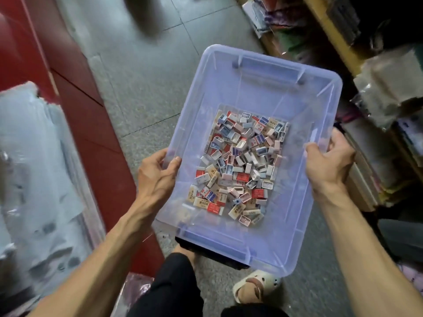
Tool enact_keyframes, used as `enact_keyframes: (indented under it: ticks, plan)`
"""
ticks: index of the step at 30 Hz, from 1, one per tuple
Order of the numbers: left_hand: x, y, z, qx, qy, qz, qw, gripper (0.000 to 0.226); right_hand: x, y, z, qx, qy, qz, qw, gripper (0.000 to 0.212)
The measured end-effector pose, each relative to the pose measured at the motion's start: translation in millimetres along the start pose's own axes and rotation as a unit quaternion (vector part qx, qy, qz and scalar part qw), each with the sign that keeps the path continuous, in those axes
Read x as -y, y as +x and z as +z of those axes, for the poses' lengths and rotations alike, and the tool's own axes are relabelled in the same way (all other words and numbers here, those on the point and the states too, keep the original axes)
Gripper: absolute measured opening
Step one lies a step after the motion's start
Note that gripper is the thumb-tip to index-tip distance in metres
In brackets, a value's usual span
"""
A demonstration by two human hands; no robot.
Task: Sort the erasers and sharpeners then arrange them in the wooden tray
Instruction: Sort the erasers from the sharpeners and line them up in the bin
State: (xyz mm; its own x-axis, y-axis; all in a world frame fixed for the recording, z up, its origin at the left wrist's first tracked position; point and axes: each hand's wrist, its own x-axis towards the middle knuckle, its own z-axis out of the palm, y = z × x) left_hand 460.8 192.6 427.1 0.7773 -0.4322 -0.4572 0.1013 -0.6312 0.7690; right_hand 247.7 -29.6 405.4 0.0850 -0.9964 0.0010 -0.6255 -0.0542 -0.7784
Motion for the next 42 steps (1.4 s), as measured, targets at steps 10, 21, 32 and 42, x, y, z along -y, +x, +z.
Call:
enact_keyframes:
  ticks: [10,21,32,42]
  plan:
    - [-29,117,-131,-0.101,-0.007,-0.030,0.994,0.023,156,55,154,0.092,0.033,-0.022,0.995,0.005]
    - [-127,303,-190,-0.159,0.009,-0.032,0.987,0.008,309,187,308,0.153,0.061,-0.050,0.985,0.018]
    - [-240,501,-230,-0.172,-0.014,-0.026,0.985,0.009,444,345,442,0.173,0.064,-0.084,0.979,0.015]
    - [-340,736,-285,-0.130,-0.016,-0.036,0.991,0.015,547,477,599,0.132,0.059,-0.033,0.989,0.020]
